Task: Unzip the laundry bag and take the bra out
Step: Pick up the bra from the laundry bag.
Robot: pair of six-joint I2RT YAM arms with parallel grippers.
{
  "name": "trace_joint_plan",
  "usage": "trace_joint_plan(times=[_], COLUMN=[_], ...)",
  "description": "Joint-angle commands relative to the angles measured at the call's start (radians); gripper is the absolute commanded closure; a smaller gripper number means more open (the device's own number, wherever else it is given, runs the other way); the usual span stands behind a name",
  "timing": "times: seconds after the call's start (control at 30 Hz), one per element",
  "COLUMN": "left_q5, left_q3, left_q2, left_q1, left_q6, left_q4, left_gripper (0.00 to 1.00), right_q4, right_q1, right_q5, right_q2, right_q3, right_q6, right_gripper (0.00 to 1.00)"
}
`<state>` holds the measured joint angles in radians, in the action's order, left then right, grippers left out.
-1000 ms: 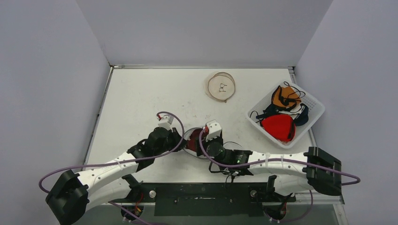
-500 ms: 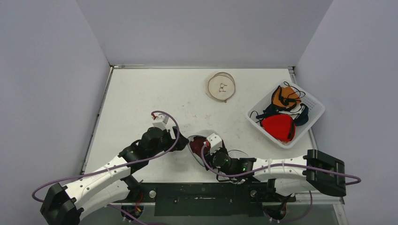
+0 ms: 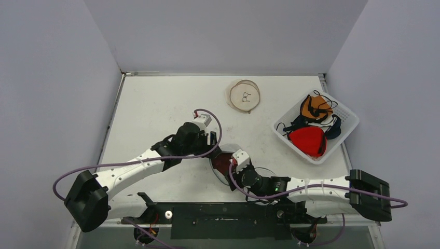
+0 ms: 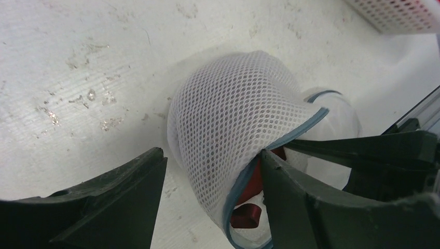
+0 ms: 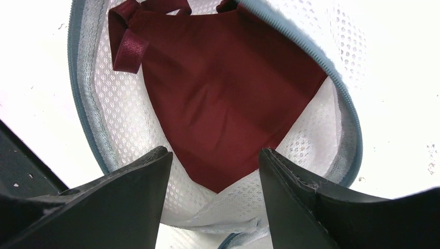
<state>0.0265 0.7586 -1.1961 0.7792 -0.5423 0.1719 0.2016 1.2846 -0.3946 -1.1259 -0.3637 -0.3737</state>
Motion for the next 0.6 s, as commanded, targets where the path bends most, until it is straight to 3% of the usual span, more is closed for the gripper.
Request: trace_joint_plan(times=[0.0, 0.27, 0.43, 0.57], left_q5=[0.032, -0.048, 0.114, 0.098], left_q3=[0.038, 0.059, 0.061, 0.086], left_q2=[-0.008, 0.15, 0.166, 0.095], left_q1=[0.015, 0.011, 0.014, 0.012], left_q6=[0.029, 0.108, 0.278, 0.362], left_q4=[0.01, 0.085, 0.107, 0.152], left_gripper=[0.34, 0.11, 0.09, 0.09], right_q4=[0.019, -0.023, -0.045, -0.053], right_q1=[0.012, 0.014, 0.018, 0.02], right_q5=[0.002, 0.001, 0.006, 0.013], right_q2=[0.052, 0.11, 0.145, 0.178], right_q3=[0.006, -0.006, -0.011, -0.011], right_q6=[0.001, -0.006, -0.017, -0.022], right_gripper=[0.37, 0.36, 0.36, 0.35])
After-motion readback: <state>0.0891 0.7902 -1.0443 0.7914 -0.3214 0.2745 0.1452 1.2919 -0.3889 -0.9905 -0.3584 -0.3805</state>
